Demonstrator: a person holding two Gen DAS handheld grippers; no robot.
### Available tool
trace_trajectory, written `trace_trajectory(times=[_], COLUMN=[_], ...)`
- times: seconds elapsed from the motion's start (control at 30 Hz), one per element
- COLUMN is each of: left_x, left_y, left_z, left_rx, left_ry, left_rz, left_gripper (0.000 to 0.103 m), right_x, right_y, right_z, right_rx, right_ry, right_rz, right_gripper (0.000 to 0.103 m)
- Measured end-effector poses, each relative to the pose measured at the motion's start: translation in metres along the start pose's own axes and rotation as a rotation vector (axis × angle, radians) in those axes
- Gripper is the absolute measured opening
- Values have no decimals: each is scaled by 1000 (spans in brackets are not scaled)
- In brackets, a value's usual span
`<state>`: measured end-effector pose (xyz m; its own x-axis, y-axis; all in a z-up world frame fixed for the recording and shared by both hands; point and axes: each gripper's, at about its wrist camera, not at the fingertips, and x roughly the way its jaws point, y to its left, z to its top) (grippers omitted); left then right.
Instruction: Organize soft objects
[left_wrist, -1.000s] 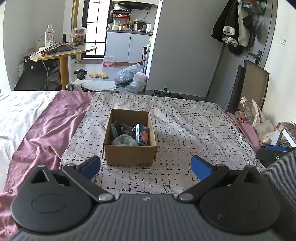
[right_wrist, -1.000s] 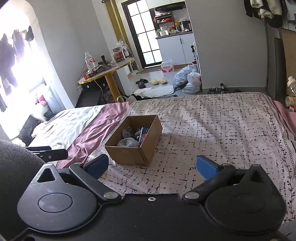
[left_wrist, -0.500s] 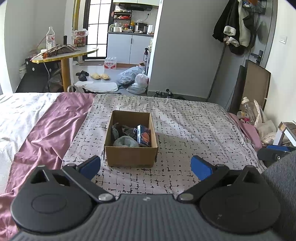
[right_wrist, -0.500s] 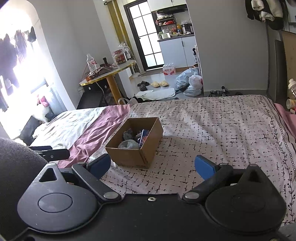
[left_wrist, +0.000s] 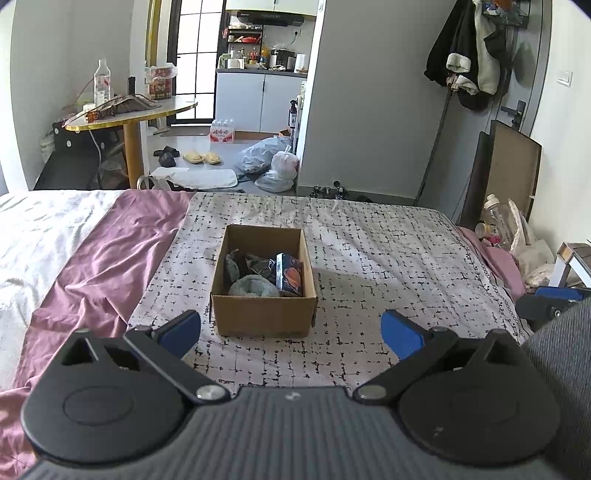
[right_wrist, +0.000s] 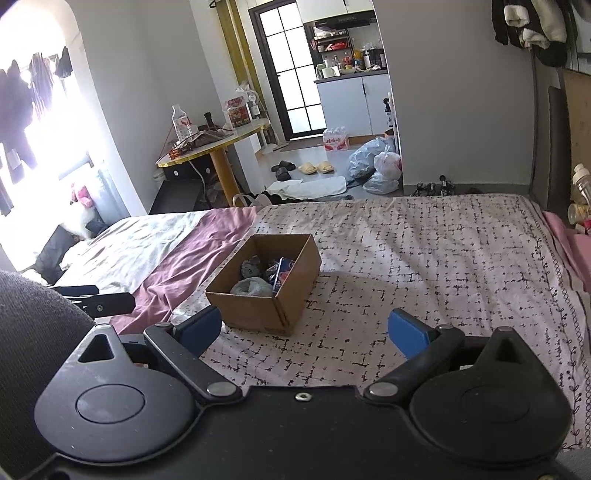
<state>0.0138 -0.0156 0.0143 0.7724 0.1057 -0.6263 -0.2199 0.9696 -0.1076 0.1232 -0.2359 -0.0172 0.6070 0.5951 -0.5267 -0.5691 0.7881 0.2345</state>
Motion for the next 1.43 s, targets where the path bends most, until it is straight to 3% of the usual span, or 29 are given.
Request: trace_trajectory(times=[0.33,1.43], left_x=[0,-3], left_y=[0,0], left_z=[0,-1], left_rx=[2,1], left_ry=[-2,-9], left_rz=[2,6], left_gripper=[103,103], right_x=[0,2], right_y=[-3,-7], right_z=[1,-1], right_rx=[3,38], right_ry=[-1,1], right_rz=[11,47], right_gripper=[103,103])
